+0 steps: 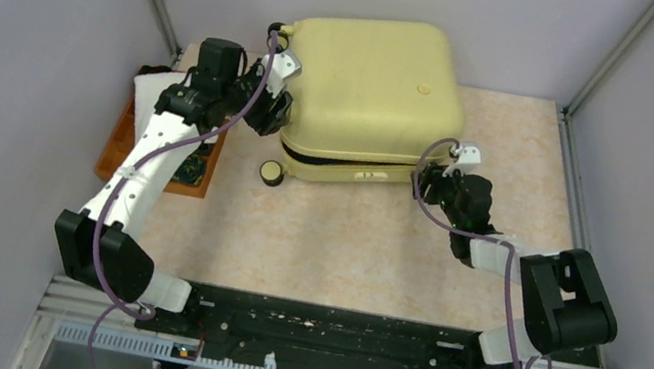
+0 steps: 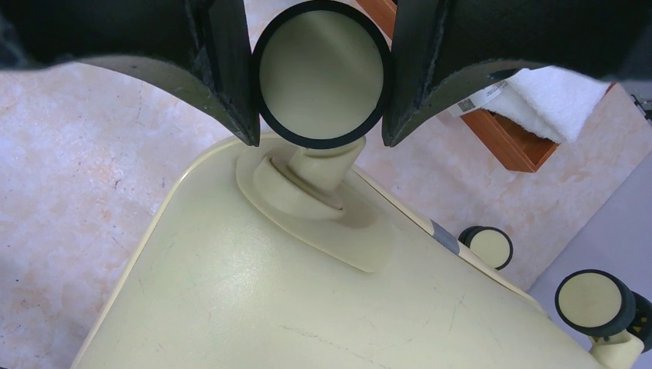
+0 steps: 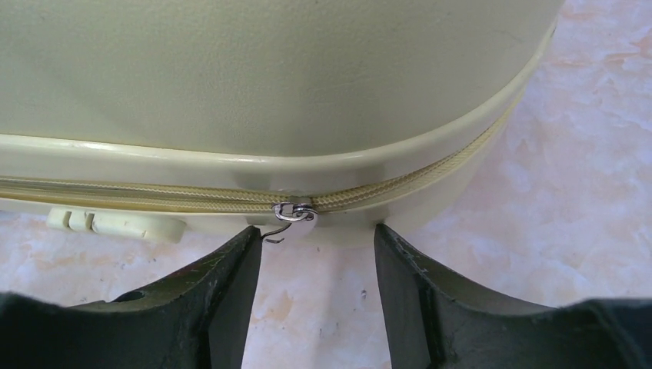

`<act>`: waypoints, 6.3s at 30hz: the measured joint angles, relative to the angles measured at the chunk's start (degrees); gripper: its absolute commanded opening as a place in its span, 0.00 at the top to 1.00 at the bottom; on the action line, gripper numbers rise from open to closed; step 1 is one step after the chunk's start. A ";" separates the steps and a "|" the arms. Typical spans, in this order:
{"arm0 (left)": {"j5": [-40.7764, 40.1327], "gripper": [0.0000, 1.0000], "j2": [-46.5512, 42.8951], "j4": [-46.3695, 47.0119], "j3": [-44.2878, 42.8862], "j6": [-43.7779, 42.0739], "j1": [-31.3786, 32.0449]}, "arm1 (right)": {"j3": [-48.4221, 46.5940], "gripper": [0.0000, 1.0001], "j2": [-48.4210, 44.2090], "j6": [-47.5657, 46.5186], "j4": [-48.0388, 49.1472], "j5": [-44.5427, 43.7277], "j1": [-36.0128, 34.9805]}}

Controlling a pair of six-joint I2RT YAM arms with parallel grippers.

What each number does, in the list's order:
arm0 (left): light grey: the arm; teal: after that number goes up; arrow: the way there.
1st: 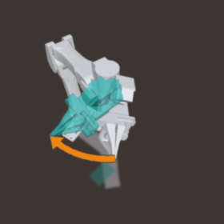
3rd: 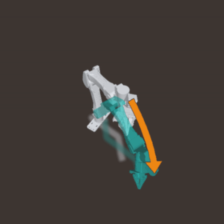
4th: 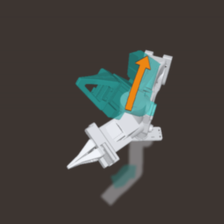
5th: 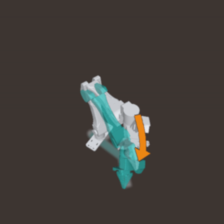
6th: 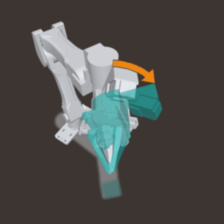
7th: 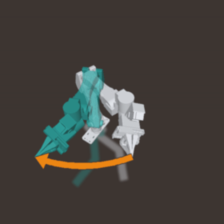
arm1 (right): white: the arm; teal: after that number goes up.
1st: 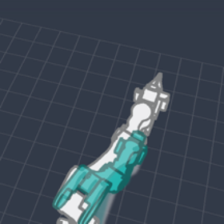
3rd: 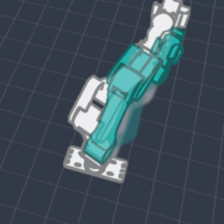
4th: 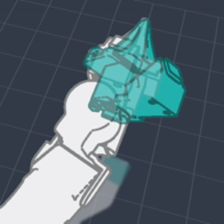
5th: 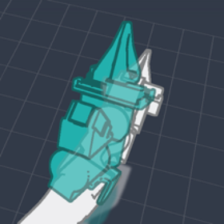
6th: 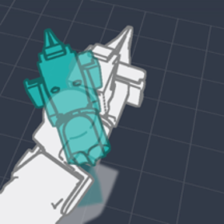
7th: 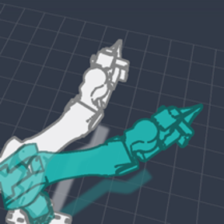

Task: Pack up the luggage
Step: Zip the luggage at the center of the board.

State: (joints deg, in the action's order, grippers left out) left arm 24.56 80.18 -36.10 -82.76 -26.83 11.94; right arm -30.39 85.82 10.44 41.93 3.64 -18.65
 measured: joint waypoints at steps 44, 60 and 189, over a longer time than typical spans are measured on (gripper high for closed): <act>-0.37 1.00 -0.09 0.11 0.90 -0.57 0.00 | -0.85 1.00 -2.19 -0.35 -2.95 3.85 1.92; -0.33 1.00 -0.09 0.11 0.90 -0.55 0.00 | -0.81 1.00 -2.16 4.85 -2.05 7.41 1.92; 15.72 0.01 38.07 -1.09 -32.89 -25.94 -12.20 | -3.41 0.53 -13.42 19.32 -28.22 -4.87 -5.81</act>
State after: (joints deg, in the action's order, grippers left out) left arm 40.27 118.26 -37.19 -115.66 -52.77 -0.25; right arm -33.80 72.40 29.76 13.72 -1.23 -24.47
